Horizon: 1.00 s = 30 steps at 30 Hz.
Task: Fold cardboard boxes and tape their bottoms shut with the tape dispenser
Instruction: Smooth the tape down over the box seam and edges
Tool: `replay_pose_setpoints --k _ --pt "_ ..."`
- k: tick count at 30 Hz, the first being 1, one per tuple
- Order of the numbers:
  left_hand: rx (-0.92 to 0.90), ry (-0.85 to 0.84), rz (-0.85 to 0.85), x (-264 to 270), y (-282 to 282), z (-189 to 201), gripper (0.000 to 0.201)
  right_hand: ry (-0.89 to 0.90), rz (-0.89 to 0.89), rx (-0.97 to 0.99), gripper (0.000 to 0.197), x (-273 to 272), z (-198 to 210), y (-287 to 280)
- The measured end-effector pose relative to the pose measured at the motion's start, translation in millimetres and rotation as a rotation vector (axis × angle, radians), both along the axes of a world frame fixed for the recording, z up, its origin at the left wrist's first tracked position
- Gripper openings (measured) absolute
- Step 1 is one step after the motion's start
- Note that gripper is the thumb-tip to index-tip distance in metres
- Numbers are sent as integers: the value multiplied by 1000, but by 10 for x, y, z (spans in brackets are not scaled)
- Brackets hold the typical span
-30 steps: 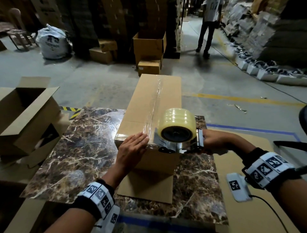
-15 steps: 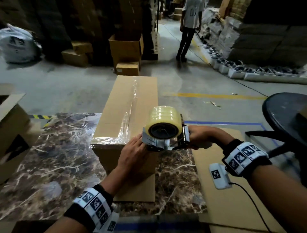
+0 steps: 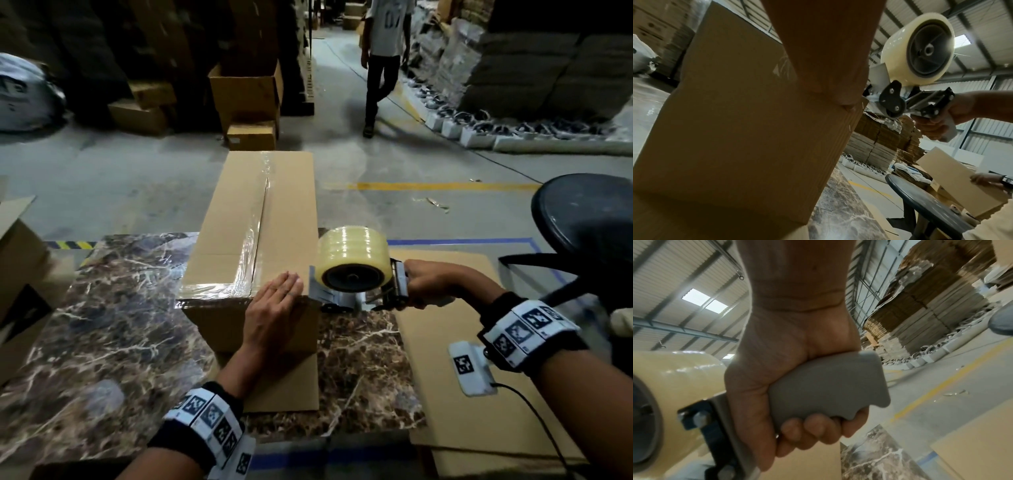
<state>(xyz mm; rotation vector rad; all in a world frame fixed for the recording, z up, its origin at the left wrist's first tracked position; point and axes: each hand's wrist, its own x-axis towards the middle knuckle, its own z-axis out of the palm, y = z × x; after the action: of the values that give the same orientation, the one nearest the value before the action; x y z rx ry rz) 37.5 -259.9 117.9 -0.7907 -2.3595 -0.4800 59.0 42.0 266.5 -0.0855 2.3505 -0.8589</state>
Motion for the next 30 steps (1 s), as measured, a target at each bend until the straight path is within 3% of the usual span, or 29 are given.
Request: replay_pose_setpoints --k 4,7,11,19,24,26,28,30 --pt "-20 -6 -14 -10 26 -30 35 -24 -59 -65 23 48 -67 100" --pt "-16 7 -20 -1 -6 -12 35 -30 -66 -80 19 54 -107 80" --pt "-30 9 -27 4 -24 -9 34 -36 -69 -99 31 30 -128 112" --pt "-3 6 -40 21 -8 24 37 -60 -29 -88 16 37 -104 291" --pt "1 6 -47 -10 -7 -19 32 -77 -92 -114 24 43 -278 214" --pt "10 -16 -44 -32 -37 -80 37 -56 -98 -157 7 60 -392 70" --pt "25 -30 -31 -88 -79 -105 40 0 -94 -169 28 64 -537 -25" --pt "12 -31 -25 -132 -88 -93 39 41 -109 -182 28 88 -624 -74"
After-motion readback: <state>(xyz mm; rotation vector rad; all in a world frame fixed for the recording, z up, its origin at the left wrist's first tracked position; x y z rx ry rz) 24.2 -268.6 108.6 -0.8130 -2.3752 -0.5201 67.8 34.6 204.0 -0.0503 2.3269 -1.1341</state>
